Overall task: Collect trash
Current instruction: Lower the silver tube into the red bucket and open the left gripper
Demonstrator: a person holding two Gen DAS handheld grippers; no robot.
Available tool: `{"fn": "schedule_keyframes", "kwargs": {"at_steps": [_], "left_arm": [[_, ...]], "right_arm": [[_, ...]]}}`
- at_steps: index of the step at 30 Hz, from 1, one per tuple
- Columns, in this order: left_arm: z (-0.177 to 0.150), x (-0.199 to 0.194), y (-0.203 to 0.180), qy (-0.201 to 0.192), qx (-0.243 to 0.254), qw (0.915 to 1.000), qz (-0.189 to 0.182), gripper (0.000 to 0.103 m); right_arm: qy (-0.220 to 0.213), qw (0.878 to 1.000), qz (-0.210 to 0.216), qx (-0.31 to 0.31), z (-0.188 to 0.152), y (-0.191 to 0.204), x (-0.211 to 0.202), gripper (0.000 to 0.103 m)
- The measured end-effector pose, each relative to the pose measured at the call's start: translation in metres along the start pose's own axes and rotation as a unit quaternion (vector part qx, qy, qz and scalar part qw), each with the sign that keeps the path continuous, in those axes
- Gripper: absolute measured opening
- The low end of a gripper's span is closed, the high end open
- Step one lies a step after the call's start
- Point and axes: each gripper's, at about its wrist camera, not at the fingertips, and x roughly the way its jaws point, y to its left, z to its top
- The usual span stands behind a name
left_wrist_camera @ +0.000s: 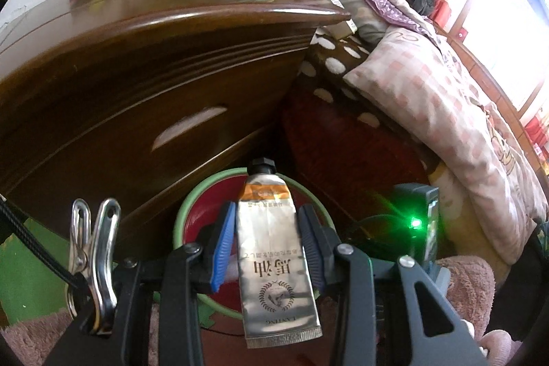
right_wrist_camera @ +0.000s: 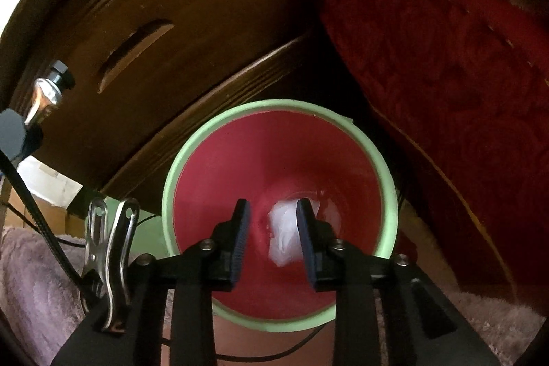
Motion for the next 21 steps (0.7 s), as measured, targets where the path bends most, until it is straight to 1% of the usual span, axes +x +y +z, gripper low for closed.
{"fn": "schedule_keyframes", "kwargs": {"at_steps": [4, 7, 10, 12, 16, 21], "left_arm": [[-0.001, 0.006, 0.000, 0.009, 0.001, 1.0000, -0.001, 0.039], [-0.003, 0.012, -0.002, 0.016, 0.004, 0.9999, -0.002, 0.039], [-0.005, 0.019, -0.003, 0.019, 0.003, 0.9998, -0.011, 0.039], [-0.007, 0.026, -0.003, 0.023, 0.003, 0.9996, -0.017, 0.039], [-0.014, 0.044, -0.007, 0.035, 0.006, 0.9992, -0.020, 0.039], [-0.021, 0.071, -0.009, 0.054, -0.002, 0.9984, -0.020, 0.039]], "right_arm": [[-0.008, 1.000, 0.005, 0.000, 0.001, -0.001, -0.011, 0.029], [-0.016, 1.000, 0.002, -0.012, -0.002, -0.002, -0.023, 0.029], [-0.024, 0.999, -0.008, -0.028, -0.002, -0.002, -0.038, 0.029], [-0.041, 0.998, -0.014, -0.038, 0.001, -0.002, -0.051, 0.029], [-0.074, 0.996, -0.006, -0.045, 0.009, -0.007, -0.073, 0.029], [-0.095, 0.994, -0.001, -0.063, 0.008, -0.009, -0.079, 0.029]]}}
